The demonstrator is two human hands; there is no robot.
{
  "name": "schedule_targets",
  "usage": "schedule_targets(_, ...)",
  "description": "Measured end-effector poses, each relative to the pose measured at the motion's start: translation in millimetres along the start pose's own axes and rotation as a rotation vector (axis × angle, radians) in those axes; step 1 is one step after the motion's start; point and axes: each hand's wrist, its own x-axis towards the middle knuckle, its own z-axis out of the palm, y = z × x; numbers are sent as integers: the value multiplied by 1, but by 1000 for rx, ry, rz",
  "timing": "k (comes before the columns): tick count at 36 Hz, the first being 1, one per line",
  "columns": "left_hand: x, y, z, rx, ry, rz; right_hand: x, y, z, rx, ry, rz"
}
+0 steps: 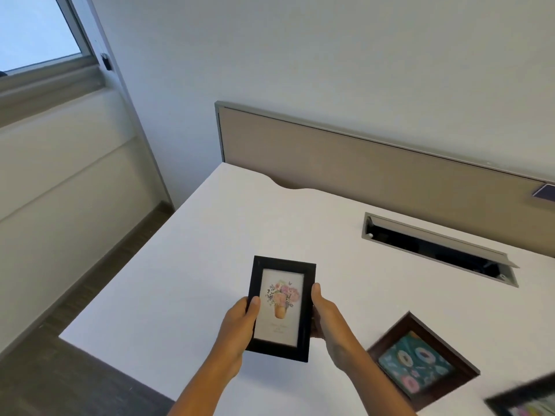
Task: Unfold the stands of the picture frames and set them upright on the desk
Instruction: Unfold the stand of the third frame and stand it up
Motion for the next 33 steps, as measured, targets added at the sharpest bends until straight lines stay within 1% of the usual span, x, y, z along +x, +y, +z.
schedule_targets(6, -2, -1, 16, 29, -92, 30, -6, 0, -19, 118, 41, -6)
schedule_targets(10, -2, 0, 24, 60, -148, 59, -9, 0, -30, 204, 106, -26)
schedule_targets(16, 6, -1, 34, 97, -212, 86, -13, 5, -43, 300, 134, -13)
schedule_targets(24, 26, -14, 50, 148, -230, 153, -20, 19, -54, 391, 183, -27)
schedule_targets(33, 40, -23, 75, 199, -207, 196, -26, 35, -62, 449, 243, -17)
